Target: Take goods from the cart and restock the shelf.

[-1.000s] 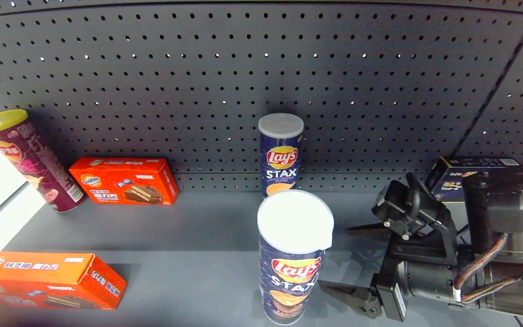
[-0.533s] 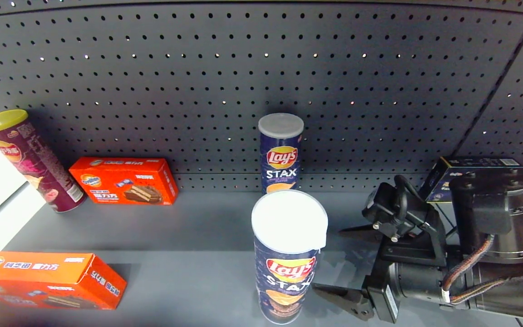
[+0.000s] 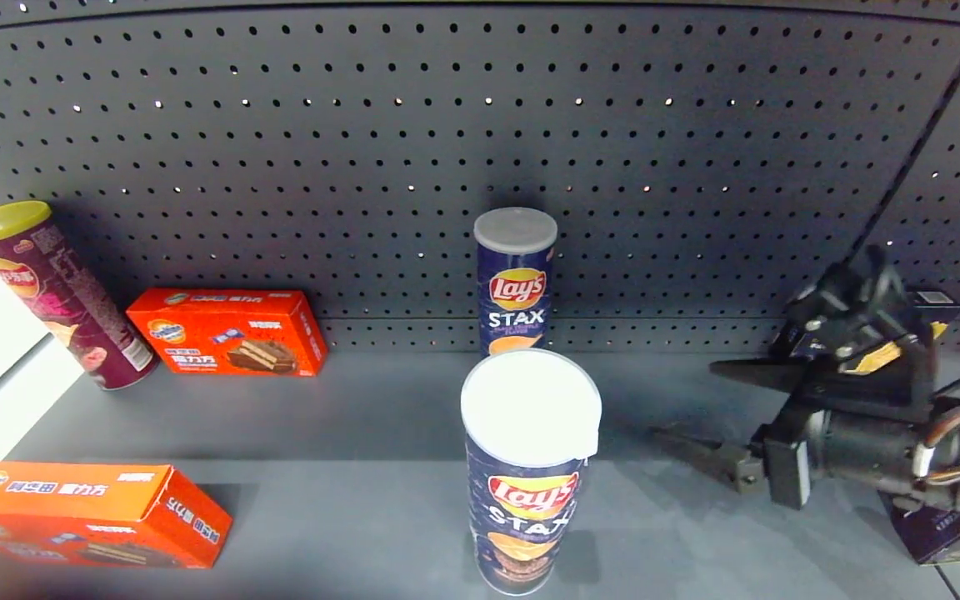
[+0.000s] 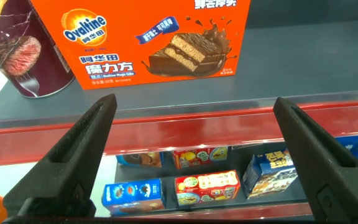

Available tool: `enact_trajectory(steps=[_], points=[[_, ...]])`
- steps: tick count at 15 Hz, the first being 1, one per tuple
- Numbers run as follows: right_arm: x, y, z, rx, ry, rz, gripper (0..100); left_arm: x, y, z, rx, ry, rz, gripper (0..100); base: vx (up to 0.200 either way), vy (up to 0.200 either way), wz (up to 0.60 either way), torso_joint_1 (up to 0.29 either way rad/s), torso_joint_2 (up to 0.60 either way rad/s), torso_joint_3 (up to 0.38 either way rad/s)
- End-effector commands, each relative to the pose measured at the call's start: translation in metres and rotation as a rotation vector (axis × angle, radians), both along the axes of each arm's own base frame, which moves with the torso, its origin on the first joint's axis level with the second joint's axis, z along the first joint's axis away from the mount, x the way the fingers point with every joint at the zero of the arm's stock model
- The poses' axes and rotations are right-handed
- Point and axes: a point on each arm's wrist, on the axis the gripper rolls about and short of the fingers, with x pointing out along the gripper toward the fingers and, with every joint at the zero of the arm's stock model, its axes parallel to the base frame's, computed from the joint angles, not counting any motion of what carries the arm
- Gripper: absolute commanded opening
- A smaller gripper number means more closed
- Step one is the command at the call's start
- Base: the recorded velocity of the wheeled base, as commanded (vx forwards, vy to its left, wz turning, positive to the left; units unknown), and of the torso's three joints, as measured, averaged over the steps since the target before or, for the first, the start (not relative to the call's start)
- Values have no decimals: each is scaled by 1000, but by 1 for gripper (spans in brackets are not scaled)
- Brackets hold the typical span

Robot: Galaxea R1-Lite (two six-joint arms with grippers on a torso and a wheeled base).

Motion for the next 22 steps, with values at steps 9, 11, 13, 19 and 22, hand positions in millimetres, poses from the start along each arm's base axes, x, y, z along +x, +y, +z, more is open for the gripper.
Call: enact_trajectory(steps=[9, 11, 13, 19, 22], points=[[-147, -117, -32, 132, -341, -629, 100, 0, 0, 0, 3, 1, -2, 100, 0, 0, 0, 0, 0, 0], [-170, -120, -52, 122, -348, -671, 100, 0, 0, 0, 3, 1, -3, 100, 0, 0, 0, 0, 0, 0], [-193, -121, -71, 117, -337, -671, 100, 0, 0, 0, 3, 1, -2, 100, 0, 0, 0, 0, 0, 0], [-196, -120, -123, 151, -318, -625, 100, 0, 0, 0, 3, 1, -2, 100, 0, 0, 0, 0, 0, 0], [-194, -119, -134, 144, -268, -599, 100, 0, 0, 0, 1, 0, -2, 100, 0, 0, 0, 0, 0, 0]])
